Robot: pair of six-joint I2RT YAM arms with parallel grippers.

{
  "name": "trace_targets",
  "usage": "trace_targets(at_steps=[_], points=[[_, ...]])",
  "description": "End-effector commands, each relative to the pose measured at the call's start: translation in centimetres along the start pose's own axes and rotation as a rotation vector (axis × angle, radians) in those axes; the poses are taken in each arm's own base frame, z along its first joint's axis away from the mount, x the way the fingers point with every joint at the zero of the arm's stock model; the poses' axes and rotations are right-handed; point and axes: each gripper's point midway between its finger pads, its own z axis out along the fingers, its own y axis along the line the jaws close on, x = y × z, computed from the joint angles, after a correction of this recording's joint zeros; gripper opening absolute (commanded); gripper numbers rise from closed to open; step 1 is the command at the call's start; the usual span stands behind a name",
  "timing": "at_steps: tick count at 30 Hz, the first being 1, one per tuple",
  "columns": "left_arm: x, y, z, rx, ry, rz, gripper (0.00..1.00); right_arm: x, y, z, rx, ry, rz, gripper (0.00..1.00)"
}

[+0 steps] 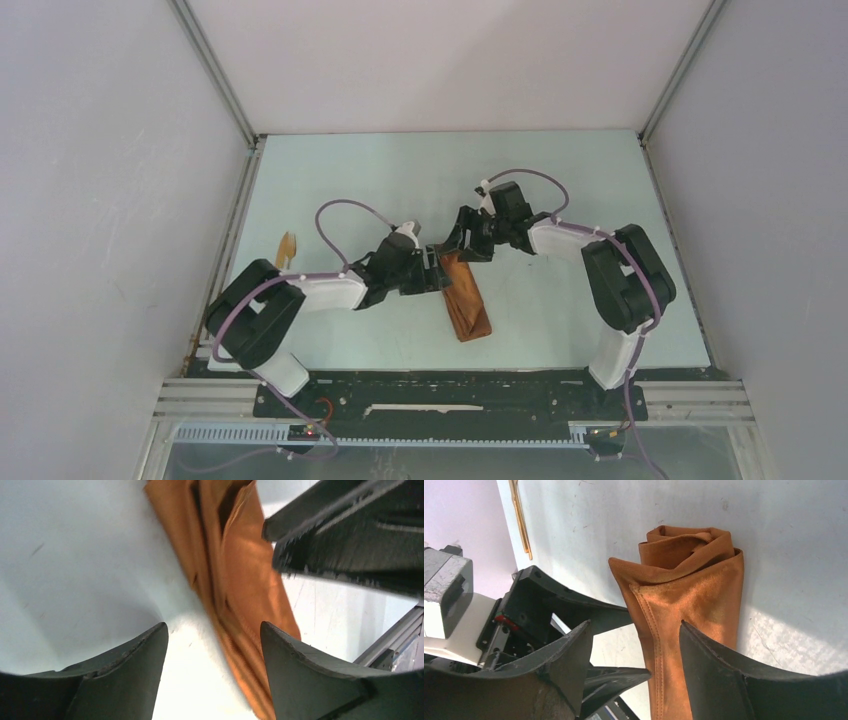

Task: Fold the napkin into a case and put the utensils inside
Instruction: Fold the 2/3-rectangle-folded napkin at the center of the board, then pick up the top corner of the smaller rectangle folded napkin from the center of the board.

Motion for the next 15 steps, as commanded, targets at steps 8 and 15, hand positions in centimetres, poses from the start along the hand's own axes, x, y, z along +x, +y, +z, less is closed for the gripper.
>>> trace_targets(at_steps=[8, 15], points=[[-1.2, 3.6, -7.7, -0.015, -0.127, -0.072, 0.84, -1.6, 0.0, 0.9, 0.133, -0.122, -0.119, 0.69], [-1.8, 5.6, -10.2, -0.087, -0.193, -0.077, 0.86, -1.9, 0.7, 1.2, 0.259, -0.182, -0.136, 0.61]])
